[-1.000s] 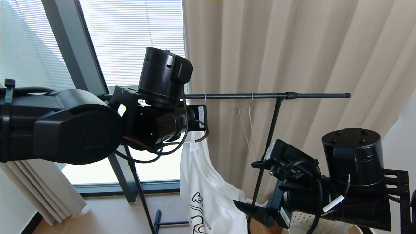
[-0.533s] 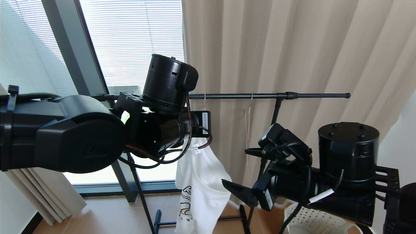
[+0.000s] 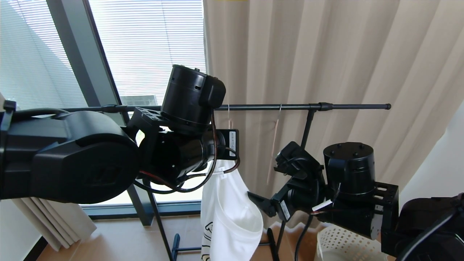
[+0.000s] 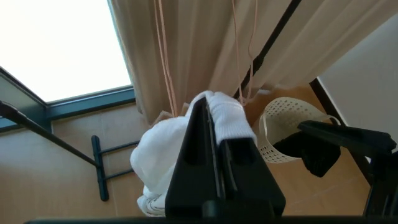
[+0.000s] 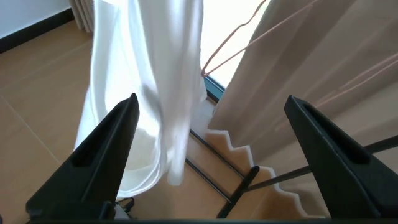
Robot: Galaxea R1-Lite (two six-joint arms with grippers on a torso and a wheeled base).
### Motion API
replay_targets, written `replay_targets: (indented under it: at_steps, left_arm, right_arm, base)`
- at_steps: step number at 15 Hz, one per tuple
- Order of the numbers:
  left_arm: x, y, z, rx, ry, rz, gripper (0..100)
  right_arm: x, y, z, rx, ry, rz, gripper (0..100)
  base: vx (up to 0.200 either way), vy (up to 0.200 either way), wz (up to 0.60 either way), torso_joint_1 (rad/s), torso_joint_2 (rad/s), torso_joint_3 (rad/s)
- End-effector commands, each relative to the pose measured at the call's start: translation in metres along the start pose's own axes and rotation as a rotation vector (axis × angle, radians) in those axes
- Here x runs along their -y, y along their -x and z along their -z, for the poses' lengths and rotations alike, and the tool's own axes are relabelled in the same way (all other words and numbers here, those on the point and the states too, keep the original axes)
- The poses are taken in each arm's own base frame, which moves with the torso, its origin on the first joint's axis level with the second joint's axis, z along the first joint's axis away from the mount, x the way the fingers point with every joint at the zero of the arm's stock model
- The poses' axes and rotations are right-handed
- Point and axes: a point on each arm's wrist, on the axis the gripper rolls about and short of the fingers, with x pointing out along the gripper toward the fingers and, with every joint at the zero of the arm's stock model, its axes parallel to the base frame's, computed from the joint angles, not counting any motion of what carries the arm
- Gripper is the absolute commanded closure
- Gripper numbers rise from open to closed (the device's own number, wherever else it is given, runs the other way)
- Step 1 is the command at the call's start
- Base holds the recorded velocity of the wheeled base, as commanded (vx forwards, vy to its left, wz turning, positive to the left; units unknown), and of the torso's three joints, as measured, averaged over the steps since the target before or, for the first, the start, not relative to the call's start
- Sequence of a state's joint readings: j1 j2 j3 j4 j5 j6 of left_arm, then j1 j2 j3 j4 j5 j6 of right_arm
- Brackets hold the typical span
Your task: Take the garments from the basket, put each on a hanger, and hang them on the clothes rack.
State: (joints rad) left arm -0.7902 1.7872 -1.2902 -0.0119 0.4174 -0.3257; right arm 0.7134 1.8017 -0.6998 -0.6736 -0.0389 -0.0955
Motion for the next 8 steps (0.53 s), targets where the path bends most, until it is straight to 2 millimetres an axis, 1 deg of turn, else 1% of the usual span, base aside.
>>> replay_targets:
  at_steps: [1,3,5,6,8]
  left_arm:
    - [0.0025,0.0016,0.0009,-0.001,-0.003,0.008,100]
    - [0.0027,0.0022,0.0011,-0.001,-0.003,0.01,100]
    - [0.0033,0.0019,0.0016,-0.002,-0.005,0.011,100]
    - [0.0038,0.0022,0.0018,-0.002,-0.005,0.012,100]
    - [0.004,0.0028,0.002,-0.003,-0.006,0.013,100]
  right_arm:
    - [0.0043,-0.007,0.007,-0.029,-0.001,0.01,0]
    - [0.0058,-0.0045,0.0064,-0.026,-0.003,0.01,0]
    - [0.007,-0.0043,0.01,-0.037,0.006,0.002,0]
    - [0.0058,-0.0021,0.0139,-0.043,0.011,-0.056,0]
    - [0.0093,-0.0005,0.0149,-0.038,0.004,-0.11,0]
  base:
    - [0.0,0.0,0.0,0.0,0.0,0.0]
    - [0.0,0.0,0.0,0.0,0.0,0.0]
    - [0.0,0.0,0.0,0.0,0.0,0.0]
    - [0.0,0.0,0.0,0.0,0.0,0.0]
    - [0.0,0.0,0.0,0.0,0.0,0.0]
